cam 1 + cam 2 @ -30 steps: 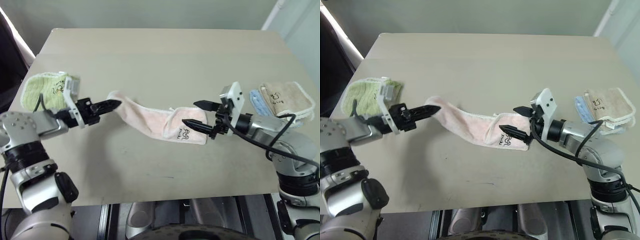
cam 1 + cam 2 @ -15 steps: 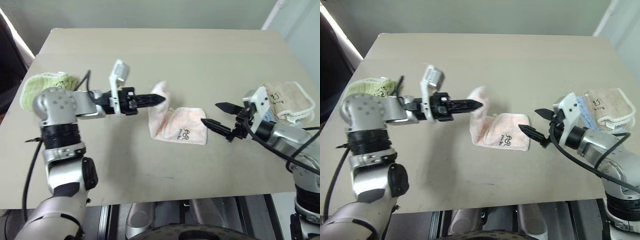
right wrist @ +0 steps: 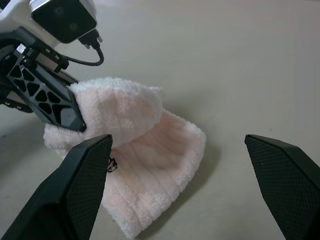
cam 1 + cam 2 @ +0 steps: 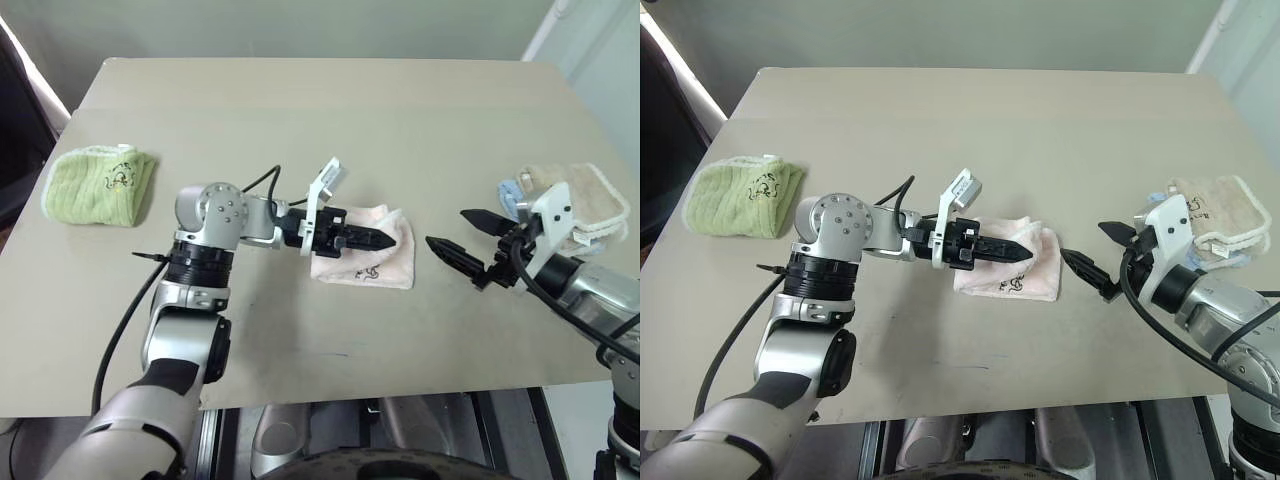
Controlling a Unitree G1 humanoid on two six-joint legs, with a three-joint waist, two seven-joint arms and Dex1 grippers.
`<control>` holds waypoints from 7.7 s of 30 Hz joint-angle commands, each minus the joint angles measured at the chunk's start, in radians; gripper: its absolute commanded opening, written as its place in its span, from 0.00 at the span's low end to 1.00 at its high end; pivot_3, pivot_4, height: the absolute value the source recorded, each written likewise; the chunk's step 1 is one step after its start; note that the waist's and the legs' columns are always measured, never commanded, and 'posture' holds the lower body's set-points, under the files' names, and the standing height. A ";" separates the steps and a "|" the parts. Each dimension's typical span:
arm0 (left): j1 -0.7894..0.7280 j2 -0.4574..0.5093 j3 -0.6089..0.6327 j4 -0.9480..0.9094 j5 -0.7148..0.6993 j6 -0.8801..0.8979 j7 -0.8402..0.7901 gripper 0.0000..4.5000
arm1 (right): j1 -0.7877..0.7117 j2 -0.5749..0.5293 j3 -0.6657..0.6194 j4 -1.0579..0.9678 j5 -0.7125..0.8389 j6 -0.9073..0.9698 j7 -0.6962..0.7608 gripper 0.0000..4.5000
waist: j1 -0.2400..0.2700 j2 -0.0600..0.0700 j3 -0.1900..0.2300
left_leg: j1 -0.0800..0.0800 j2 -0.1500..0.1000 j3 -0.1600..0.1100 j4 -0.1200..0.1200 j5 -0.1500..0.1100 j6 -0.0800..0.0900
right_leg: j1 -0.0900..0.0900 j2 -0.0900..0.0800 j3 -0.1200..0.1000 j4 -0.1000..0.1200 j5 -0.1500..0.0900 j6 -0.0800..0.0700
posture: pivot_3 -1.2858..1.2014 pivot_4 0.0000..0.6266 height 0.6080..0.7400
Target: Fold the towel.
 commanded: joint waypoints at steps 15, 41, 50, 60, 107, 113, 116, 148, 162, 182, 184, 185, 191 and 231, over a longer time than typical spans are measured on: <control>-0.013 -0.027 -0.103 0.026 0.113 -0.146 -0.102 0.01 | 0.036 -0.024 -0.048 -0.073 0.048 -0.008 -0.071 1.00 | 0.008 0.000 0.000 | 0.000 -0.001 0.000 0.000 0.000 0.002 | 0.002 0.000 0.001 -0.003 0.000 0.003 | 0.52 0.24 0.72; 0.027 -0.018 -0.095 -0.082 0.120 -0.201 -0.201 0.40 | -0.016 -0.061 -0.002 -0.028 0.040 -0.025 -0.070 1.00 | 0.006 0.000 0.000 | 0.000 -0.001 0.000 0.001 -0.002 0.006 | 0.002 0.000 0.001 -0.003 0.001 0.005 | 0.52 0.24 0.72; 0.024 -0.008 -0.094 -0.095 0.101 -0.179 -0.223 0.63 | -0.022 -0.068 0.003 -0.019 0.043 -0.030 -0.070 1.00 | 0.007 0.000 0.000 | -0.001 -0.001 0.000 0.001 -0.003 0.007 | 0.002 0.000 0.001 -0.004 0.001 0.005 | 0.52 0.24 0.72; -0.004 -0.021 -0.049 -0.098 0.063 -0.180 -0.229 1.00 | -0.020 -0.069 -0.007 -0.015 0.048 -0.034 -0.070 1.00 | 0.007 0.000 0.000 | -0.001 -0.001 0.000 0.001 -0.003 0.007 | 0.002 0.000 0.001 -0.004 0.001 0.005 | 0.52 0.24 0.72; 0.306 0.063 -0.173 0.090 0.613 -1.536 -0.550 0.01 | -0.250 0.293 0.395 0.470 -0.229 -0.290 -0.018 0.00 | -0.004 0.002 0.000 | -0.013 0.000 -0.001 0.001 -0.006 0.013 | -0.008 -0.001 -0.001 -0.013 0.017 -0.001 | 0.52 0.24 0.72; 0.331 0.062 -0.199 0.113 0.631 -1.615 -0.606 0.01 | -0.150 0.298 0.437 0.579 -0.374 -0.384 -0.033 0.00 | -0.007 0.004 -0.001 | -0.012 0.000 -0.001 0.002 -0.007 0.014 | -0.007 -0.003 -0.001 -0.013 0.018 -0.003 | 0.52 0.24 0.72; 0.323 0.055 -0.195 0.138 0.637 -1.624 -0.594 0.01 | -0.140 0.290 0.431 0.620 -0.424 -0.428 -0.042 0.00 | -0.006 0.004 -0.001 | -0.005 0.000 -0.001 0.002 -0.007 0.014 | 0.000 -0.003 -0.001 -0.014 0.015 -0.008 | 0.52 0.24 0.72; 0.260 0.230 -0.003 -0.043 0.368 -0.891 -0.447 1.00 | -0.162 0.050 0.015 0.283 0.204 0.021 0.041 1.00 | -0.016 0.006 -0.001 | -0.007 0.000 0.000 0.001 -0.007 0.014 | 0.000 -0.002 -0.001 -0.015 0.012 -0.005 | 0.52 0.24 0.72; 0.135 0.193 0.147 0.123 0.208 -0.114 -0.147 1.00 | -0.143 -0.047 -0.015 0.292 0.241 0.106 0.038 1.00 | -0.012 0.006 0.000 | -0.006 -0.001 0.000 0.000 -0.006 0.013 | 0.000 -0.003 0.000 -0.015 0.011 -0.007 | 0.52 0.24 0.72; 0.126 0.008 0.169 0.222 0.152 0.104 -0.036 1.00 | -0.100 -0.064 -0.002 0.238 0.243 0.108 0.016 1.00 | 0.011 0.007 -0.001 | 0.000 -0.002 0.001 0.000 -0.005 0.013 | 0.006 -0.003 0.001 -0.014 0.005 0.005 | 0.52 0.24 0.72; 0.111 -0.008 0.184 0.246 0.158 0.095 -0.023 1.00 | -0.098 -0.076 0.000 0.217 0.251 0.106 0.037 1.00 | 0.017 0.007 -0.001 | 0.000 -0.003 0.001 0.000 -0.004 0.014 | 0.007 -0.004 0.001 -0.014 0.005 0.006 | 0.52 0.24 0.72; 0.103 -0.015 0.189 0.254 0.160 0.091 -0.017 1.00 | -0.095 -0.087 0.007 0.203 0.245 0.099 0.052 1.00 | 0.020 0.007 -0.001 | 0.000 -0.004 0.000 0.000 -0.004 0.014 | 0.007 -0.004 0.001 -0.014 0.005 0.006 | 0.52 0.24 0.72; 0.075 -0.047 0.205 0.290 0.164 0.073 0.003 1.00 | -0.073 -0.155 0.069 0.156 0.162 0.032 0.138 1.00 | 0.026 0.007 -0.001 | 0.000 -0.012 -0.002 0.000 -0.002 0.018 | 0.009 -0.011 0.001 -0.014 0.005 0.009 | 0.52 0.24 0.72; 0.095 -0.095 0.113 0.247 0.181 0.055 0.011 0.04 | 0.007 -0.213 0.112 0.118 0.007 -0.204 0.366 1.00 | 0.029 0.008 -0.001 | 0.000 -0.022 -0.001 0.001 0.003 0.018 | 0.014 -0.020 0.002 -0.015 0.001 0.021 | 0.52 0.24 0.72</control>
